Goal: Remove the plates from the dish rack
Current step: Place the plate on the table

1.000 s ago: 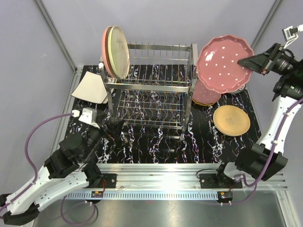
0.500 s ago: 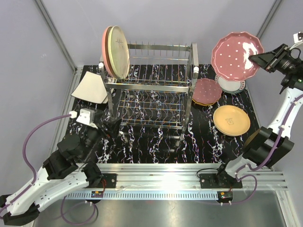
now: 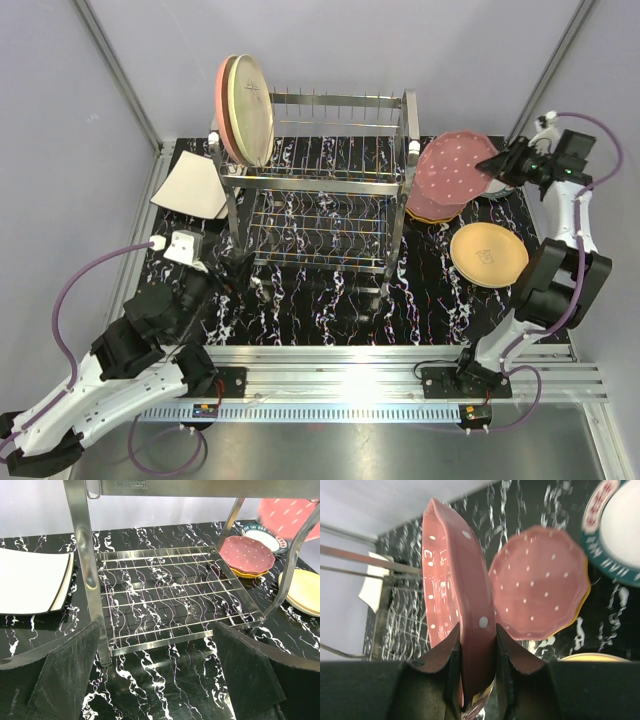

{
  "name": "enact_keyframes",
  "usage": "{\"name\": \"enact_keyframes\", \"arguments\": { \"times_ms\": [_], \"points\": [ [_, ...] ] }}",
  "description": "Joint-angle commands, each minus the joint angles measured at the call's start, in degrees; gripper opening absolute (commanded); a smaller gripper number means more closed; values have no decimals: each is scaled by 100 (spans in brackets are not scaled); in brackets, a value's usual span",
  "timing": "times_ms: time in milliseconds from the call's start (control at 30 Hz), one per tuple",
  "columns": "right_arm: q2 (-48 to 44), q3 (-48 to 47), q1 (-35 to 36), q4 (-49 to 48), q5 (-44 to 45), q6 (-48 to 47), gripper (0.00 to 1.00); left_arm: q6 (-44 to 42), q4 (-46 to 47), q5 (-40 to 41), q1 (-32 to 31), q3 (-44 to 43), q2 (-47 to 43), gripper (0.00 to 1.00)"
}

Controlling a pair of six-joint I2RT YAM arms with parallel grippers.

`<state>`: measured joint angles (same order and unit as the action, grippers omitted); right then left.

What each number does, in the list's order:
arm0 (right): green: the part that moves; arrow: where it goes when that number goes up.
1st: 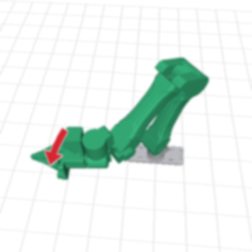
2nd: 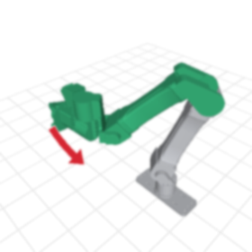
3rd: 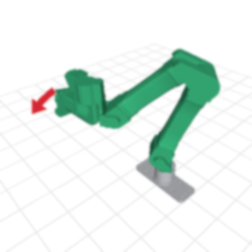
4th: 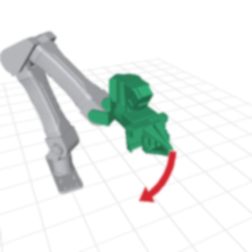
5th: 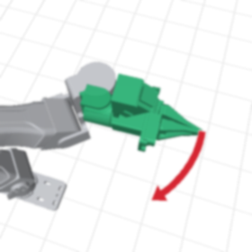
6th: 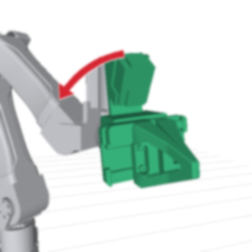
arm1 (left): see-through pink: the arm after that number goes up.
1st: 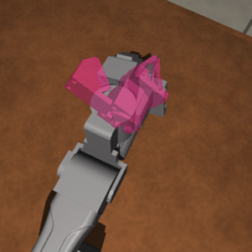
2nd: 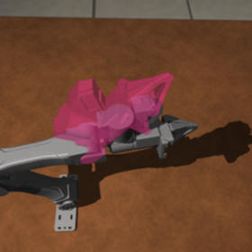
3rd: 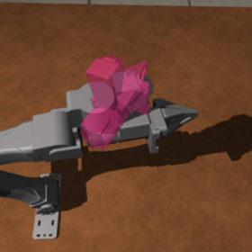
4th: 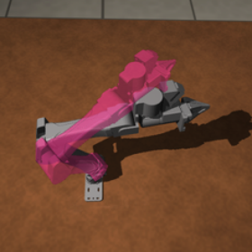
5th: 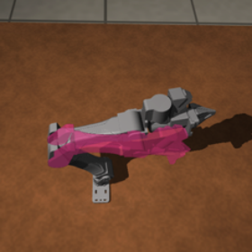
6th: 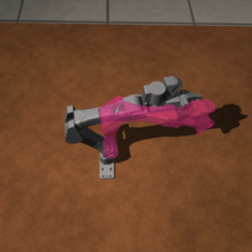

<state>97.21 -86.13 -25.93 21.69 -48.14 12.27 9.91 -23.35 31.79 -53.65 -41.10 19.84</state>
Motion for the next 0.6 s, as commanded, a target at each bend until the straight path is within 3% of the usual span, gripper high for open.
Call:
{"name": "enact_keyframes", "arguments": {
  "times_ms": [0,567],
  "points": [
    [-1,-1,299,-630,138,46,0,-103,103,99,21,50,-59,99],
    [1432,-501,616,-473,498,126,0,-121,33,134,12,234,-252,99]
  ]
}}
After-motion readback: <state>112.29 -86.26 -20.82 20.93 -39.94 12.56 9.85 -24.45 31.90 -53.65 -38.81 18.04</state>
